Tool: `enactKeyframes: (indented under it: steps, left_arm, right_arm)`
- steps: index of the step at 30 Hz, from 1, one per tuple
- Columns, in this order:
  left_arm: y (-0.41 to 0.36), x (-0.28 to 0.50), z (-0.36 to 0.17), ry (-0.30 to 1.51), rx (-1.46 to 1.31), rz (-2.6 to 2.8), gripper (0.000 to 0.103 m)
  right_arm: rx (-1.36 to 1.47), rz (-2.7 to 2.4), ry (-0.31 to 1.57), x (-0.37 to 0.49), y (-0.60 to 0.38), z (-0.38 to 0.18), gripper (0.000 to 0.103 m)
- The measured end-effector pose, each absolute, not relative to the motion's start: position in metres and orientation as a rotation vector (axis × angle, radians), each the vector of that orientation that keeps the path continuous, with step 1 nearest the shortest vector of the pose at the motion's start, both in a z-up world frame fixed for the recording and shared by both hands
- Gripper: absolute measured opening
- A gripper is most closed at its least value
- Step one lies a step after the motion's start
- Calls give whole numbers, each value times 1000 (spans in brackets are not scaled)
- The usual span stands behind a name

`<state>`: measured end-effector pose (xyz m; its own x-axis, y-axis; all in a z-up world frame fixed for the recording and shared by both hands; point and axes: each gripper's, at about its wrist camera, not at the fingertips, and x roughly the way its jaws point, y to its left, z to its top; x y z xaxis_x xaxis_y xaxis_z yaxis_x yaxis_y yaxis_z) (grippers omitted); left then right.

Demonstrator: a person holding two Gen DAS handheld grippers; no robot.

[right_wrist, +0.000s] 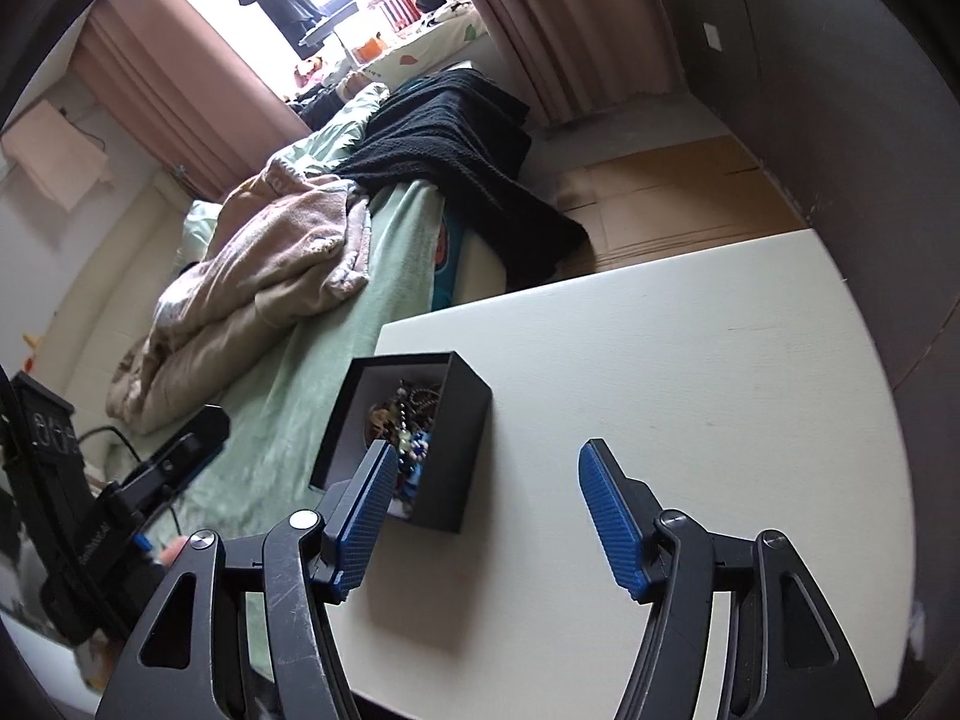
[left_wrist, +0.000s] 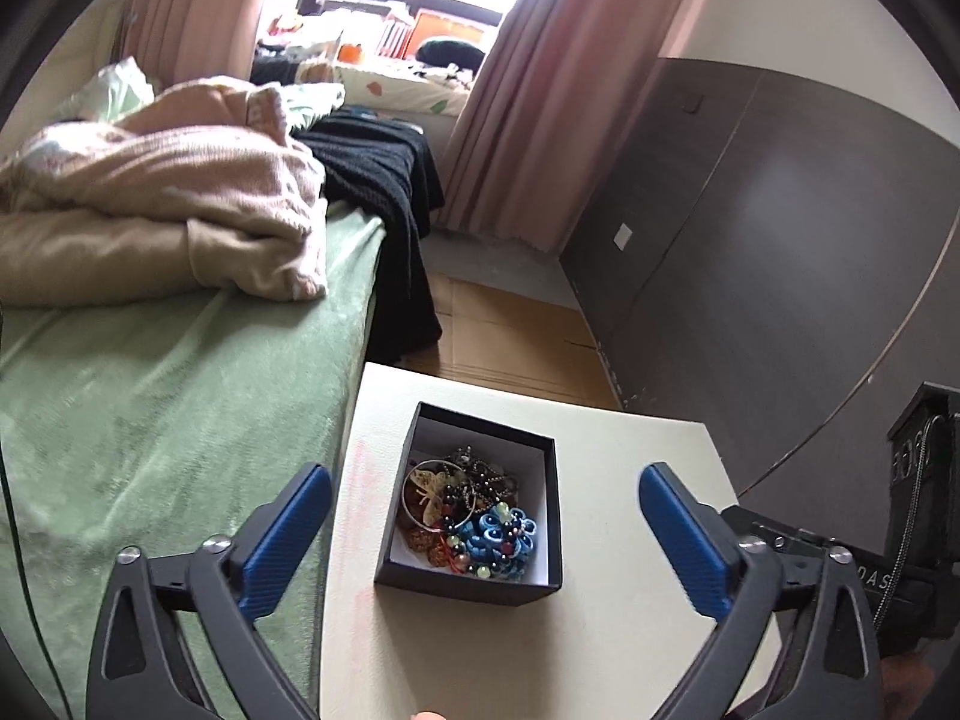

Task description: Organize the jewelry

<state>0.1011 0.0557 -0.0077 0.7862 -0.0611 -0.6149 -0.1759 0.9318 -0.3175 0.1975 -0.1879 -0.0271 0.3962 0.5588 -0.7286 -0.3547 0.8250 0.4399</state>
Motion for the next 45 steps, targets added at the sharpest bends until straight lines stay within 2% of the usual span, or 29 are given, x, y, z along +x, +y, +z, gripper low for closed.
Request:
enactKeyframes:
  steps: [2, 5, 8, 9, 20, 45]
  left_arm:
    - [51, 96, -6, 664, -351, 66, 103]
    - [43, 91, -5, 656, -323, 69, 103]
    - [36, 88, -5, 655, -297, 70, 103]
    - [33, 86, -4, 652, -289, 73, 103]
    - [6, 67, -3, 669, -237, 56, 103]
    - [-6, 52, 11, 605, -179, 65, 103]
  right_arm:
    - [196, 554, 990, 191, -193, -24, 75]
    - [122, 518, 950, 178, -196, -18, 78]
    - [84, 505, 937, 166, -203, -13, 95]
    - [90, 495, 924, 162, -207, -10, 96]
    - [86, 400, 896, 122, -246, -5, 99]
    - [82, 424, 869, 111, -249, 5, 99]
